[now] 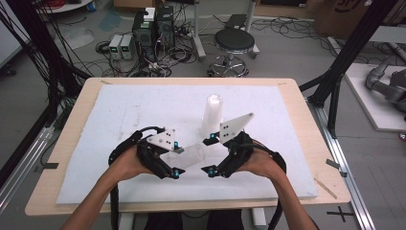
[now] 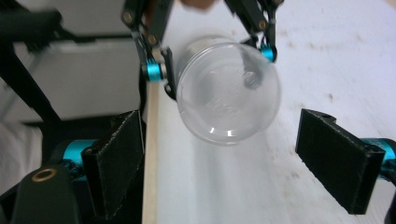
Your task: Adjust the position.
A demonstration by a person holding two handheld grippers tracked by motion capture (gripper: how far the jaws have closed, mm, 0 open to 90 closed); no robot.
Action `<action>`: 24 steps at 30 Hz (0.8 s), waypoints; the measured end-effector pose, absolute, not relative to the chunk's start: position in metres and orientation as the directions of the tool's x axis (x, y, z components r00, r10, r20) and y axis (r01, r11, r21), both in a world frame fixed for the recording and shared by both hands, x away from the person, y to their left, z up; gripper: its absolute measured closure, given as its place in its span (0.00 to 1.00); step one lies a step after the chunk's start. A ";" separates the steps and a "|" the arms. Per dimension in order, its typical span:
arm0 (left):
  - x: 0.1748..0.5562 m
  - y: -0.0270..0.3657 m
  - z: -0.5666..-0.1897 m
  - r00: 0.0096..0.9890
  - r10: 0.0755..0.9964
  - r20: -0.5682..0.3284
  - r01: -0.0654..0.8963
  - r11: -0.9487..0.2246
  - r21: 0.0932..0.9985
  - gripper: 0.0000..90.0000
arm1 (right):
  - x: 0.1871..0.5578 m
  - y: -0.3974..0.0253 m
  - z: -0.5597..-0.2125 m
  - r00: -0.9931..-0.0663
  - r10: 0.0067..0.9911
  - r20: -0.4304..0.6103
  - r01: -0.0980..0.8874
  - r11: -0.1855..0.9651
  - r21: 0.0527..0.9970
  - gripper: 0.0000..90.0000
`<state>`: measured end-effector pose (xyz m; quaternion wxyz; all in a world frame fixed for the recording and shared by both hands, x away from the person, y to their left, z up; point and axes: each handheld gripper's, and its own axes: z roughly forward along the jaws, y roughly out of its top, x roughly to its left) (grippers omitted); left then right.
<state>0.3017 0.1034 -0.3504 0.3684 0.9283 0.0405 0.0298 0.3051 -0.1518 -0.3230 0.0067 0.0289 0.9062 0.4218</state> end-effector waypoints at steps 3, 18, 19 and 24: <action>0.303 0.099 -0.347 0.997 0.079 0.014 0.053 -0.774 0.631 0.35 | 0.305 -0.147 -0.319 -0.998 0.060 -0.005 0.038 0.696 0.717 0.17; 0.310 0.082 -0.341 0.998 0.064 -0.009 0.060 -0.852 0.520 0.35 | 0.307 -0.127 -0.315 -0.999 0.034 -0.028 0.009 0.784 0.621 0.18; 0.310 0.081 -0.341 0.998 0.064 -0.008 0.059 -0.852 0.520 0.35 | 0.308 -0.127 -0.315 -0.999 0.032 -0.027 0.008 0.783 0.623 0.18; 0.311 0.080 -0.341 0.998 0.061 -0.007 0.056 -0.854 0.518 0.35 | 0.309 -0.125 -0.317 -0.999 0.028 -0.021 0.009 0.787 0.617 0.21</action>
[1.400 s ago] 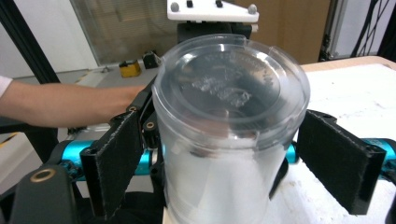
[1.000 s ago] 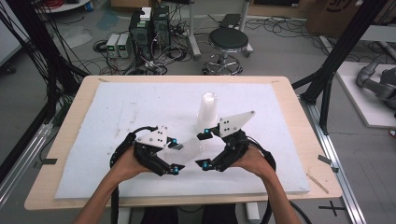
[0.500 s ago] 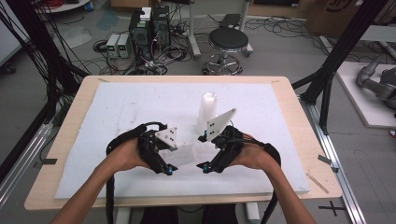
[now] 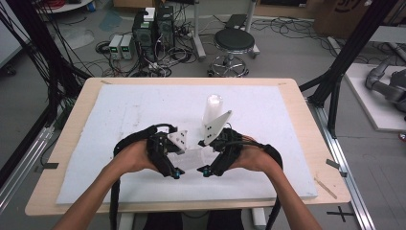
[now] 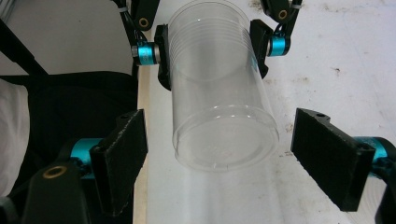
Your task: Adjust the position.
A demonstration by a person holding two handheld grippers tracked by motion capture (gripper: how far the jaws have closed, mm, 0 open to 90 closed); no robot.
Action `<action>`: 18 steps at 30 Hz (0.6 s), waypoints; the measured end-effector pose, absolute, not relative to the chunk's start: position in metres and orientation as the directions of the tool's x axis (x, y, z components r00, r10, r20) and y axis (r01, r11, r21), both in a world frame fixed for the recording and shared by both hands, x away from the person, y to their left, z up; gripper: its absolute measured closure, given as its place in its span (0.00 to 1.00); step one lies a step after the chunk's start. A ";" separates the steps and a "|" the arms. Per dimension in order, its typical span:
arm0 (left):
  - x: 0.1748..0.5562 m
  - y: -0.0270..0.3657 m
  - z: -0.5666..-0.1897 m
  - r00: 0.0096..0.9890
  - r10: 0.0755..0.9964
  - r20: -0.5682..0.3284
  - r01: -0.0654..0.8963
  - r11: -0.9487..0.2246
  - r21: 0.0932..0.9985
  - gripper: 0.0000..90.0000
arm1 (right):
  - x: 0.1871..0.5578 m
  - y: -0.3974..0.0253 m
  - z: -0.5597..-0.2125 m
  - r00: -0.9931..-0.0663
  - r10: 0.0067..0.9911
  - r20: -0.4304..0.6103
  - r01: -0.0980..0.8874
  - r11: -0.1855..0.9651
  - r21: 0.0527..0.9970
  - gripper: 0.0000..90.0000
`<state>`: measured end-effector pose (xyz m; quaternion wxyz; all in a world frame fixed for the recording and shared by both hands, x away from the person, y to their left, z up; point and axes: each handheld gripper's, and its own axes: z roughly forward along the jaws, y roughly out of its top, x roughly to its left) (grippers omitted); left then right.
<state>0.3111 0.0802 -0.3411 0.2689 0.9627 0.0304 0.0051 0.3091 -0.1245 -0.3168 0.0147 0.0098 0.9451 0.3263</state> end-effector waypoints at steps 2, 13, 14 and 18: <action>0.311 0.079 -0.341 0.998 0.059 -0.009 0.055 -0.854 0.517 0.35 | 0.311 -0.123 -0.318 -0.999 0.029 -0.024 0.008 0.789 0.615 0.21; 0.312 0.078 -0.341 0.998 0.054 -0.008 0.051 -0.856 0.515 0.35 | 0.312 -0.119 -0.322 -1.000 0.009 -0.010 0.001 0.802 0.597 0.40; 0.312 0.078 -0.341 0.999 0.050 -0.009 0.047 -0.856 0.514 0.35 | 0.312 -0.120 -0.322 -1.000 0.007 -0.011 -0.001 0.801 0.599 0.45; 0.312 0.077 -0.342 0.999 0.047 -0.010 0.046 -0.858 0.512 0.35 | 0.313 -0.120 -0.322 -1.000 0.005 -0.010 -0.002 0.802 0.597 0.46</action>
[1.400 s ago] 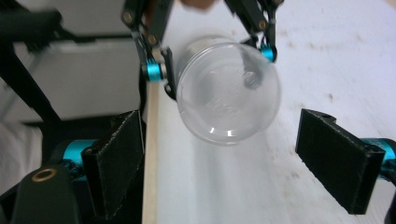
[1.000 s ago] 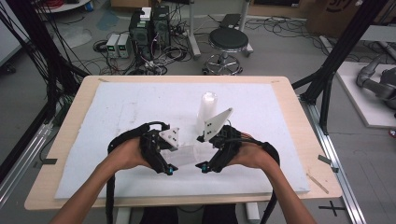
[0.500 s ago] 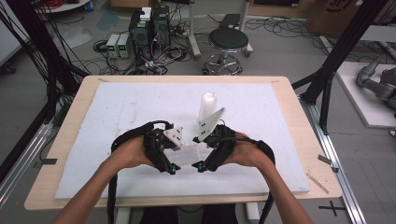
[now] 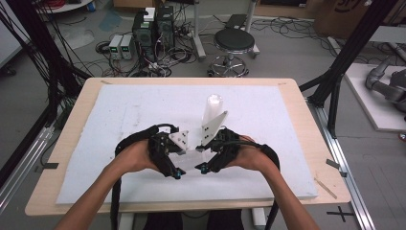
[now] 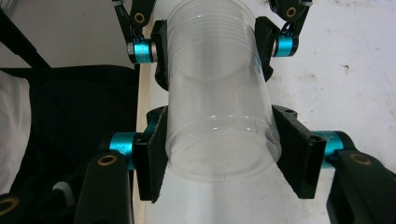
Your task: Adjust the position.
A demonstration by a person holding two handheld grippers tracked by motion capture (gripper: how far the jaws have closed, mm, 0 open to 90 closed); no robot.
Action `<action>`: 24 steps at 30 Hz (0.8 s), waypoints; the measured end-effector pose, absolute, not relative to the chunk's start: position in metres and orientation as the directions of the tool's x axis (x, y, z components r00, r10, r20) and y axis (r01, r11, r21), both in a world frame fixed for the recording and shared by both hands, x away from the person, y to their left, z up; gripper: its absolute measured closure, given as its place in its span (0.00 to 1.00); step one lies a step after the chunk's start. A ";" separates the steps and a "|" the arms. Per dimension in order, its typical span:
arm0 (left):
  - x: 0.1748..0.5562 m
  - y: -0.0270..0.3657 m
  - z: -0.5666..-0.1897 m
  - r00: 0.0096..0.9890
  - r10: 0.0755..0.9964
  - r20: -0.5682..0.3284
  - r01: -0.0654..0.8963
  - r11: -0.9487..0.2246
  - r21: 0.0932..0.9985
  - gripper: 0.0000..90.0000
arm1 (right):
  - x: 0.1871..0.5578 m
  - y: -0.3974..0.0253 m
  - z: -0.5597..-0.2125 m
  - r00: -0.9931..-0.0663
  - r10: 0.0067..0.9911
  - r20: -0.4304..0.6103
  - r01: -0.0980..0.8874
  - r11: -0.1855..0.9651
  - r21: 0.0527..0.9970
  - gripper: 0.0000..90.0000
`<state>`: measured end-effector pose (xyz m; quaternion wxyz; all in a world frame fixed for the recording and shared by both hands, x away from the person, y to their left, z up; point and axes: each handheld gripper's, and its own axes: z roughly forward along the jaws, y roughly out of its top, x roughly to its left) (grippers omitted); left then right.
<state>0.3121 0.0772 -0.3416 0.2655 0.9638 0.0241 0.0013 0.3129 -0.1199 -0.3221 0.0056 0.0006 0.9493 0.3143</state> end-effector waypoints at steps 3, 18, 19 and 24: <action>0.312 0.077 -0.342 0.999 0.051 -0.014 0.051 -0.858 0.511 0.35 | 0.313 -0.120 -0.323 -1.000 0.000 -0.010 -0.006 0.804 0.594 0.46; 0.316 0.084 -0.344 0.996 0.088 -0.033 0.090 -0.787 0.610 0.08 | 0.315 -0.125 -0.324 -0.999 0.032 -0.009 0.020 0.799 0.601 0.48; 0.316 0.085 -0.344 0.995 0.089 -0.034 0.091 -0.786 0.612 0.08 | 0.315 -0.126 -0.324 -0.999 0.036 -0.011 0.022 0.797 0.603 0.47; 0.315 0.093 -0.342 0.995 0.096 -0.040 0.097 -0.712 0.695 0.08 | 0.315 -0.134 -0.325 -0.999 0.052 0.000 0.039 0.756 0.653 0.47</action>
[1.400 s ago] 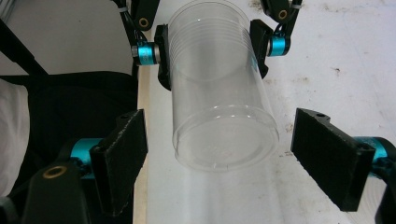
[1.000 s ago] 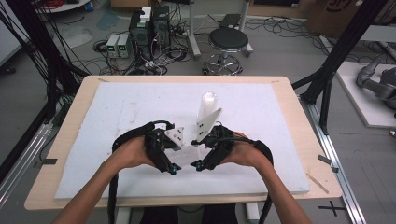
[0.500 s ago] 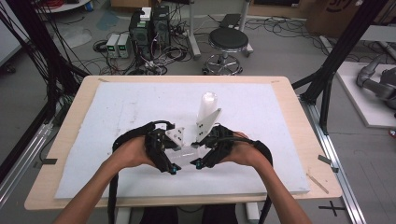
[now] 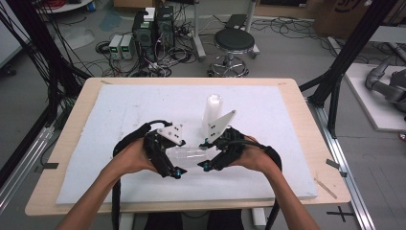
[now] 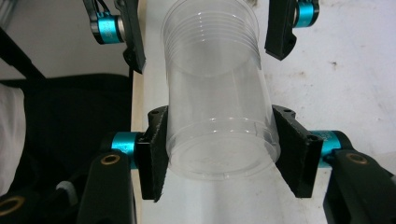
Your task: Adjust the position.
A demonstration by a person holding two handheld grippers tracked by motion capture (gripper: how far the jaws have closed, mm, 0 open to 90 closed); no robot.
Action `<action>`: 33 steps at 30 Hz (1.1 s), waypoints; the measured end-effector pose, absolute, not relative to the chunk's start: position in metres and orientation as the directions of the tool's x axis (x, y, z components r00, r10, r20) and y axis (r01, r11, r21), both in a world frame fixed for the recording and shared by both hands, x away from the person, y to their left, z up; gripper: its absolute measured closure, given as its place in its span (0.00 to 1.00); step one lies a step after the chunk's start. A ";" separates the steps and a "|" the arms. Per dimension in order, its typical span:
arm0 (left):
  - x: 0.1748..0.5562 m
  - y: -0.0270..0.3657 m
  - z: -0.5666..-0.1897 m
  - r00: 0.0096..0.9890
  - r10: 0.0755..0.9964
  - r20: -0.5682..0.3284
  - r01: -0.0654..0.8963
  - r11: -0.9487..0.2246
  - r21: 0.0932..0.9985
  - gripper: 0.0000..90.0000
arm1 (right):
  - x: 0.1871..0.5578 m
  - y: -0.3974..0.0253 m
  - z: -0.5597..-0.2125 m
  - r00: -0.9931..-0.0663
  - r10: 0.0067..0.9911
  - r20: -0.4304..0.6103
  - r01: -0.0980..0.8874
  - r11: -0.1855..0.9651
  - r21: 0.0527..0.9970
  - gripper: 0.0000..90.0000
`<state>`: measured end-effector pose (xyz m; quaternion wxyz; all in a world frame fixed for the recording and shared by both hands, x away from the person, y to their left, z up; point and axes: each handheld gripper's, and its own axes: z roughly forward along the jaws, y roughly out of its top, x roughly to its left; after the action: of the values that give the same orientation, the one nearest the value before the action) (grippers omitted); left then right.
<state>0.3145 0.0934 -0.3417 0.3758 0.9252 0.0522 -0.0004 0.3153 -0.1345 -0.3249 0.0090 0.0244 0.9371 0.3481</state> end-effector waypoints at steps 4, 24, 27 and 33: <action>0.312 0.107 -0.346 0.990 0.133 -0.054 0.125 -0.611 0.782 0.08 | 0.316 -0.143 -0.327 -0.998 0.056 0.026 0.058 0.706 0.706 0.47; 0.294 0.135 -0.393 0.978 0.181 -0.106 0.127 -0.109 0.986 0.08 | 0.312 -0.177 -0.361 -0.993 0.059 0.103 0.118 0.426 0.897 0.47; 0.292 0.133 -0.400 0.978 0.175 -0.110 0.124 -0.067 0.990 0.08 | 0.310 -0.179 -0.365 -0.993 0.054 0.107 0.119 0.384 0.916 0.47; 0.292 0.126 -0.404 0.980 0.161 -0.115 0.122 -0.033 0.992 0.08 | 0.310 -0.182 -0.372 -0.992 0.038 0.119 0.125 0.338 0.933 0.47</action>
<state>0.2923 0.1264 -0.4043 0.6883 0.7186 0.0985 0.0144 0.3096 -0.1818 -0.3721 -0.0379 0.0496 0.8170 0.5732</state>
